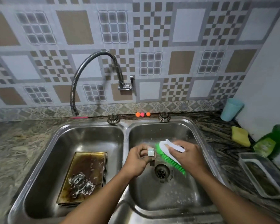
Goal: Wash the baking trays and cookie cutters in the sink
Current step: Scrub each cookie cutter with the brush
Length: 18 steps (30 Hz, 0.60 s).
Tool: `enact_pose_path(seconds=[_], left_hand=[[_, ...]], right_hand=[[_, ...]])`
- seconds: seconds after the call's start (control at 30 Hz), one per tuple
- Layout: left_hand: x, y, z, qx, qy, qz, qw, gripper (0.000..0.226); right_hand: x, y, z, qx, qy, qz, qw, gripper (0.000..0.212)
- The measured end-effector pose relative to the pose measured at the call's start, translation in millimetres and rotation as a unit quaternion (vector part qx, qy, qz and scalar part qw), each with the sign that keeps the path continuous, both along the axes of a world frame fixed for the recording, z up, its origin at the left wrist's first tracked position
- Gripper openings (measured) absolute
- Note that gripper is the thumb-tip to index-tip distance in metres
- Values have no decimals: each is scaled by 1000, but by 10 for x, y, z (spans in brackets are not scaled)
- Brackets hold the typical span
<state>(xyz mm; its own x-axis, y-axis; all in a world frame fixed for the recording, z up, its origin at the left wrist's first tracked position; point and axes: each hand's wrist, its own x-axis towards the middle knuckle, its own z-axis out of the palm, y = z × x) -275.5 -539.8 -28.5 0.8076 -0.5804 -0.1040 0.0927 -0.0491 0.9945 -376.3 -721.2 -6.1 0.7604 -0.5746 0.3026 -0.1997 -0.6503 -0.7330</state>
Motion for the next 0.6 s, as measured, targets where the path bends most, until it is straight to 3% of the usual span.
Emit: enact_pose_path(seconds=[0.13, 0.27, 0.43, 0.6], left_hand=[[124, 122, 63, -77, 117, 28, 990, 23], [293, 321, 89, -105, 180, 53, 977, 15], [404, 438, 113, -78, 173, 27, 981, 10], [432, 528, 56, -59, 170, -10, 984, 13]], right_hand=[[150, 265, 11, 45, -8, 20, 999, 20], [87, 351, -104, 34, -6, -17, 999, 35], [174, 624, -120, -43, 5, 33, 999, 36], [187, 571, -84, -55, -19, -9, 998, 37]])
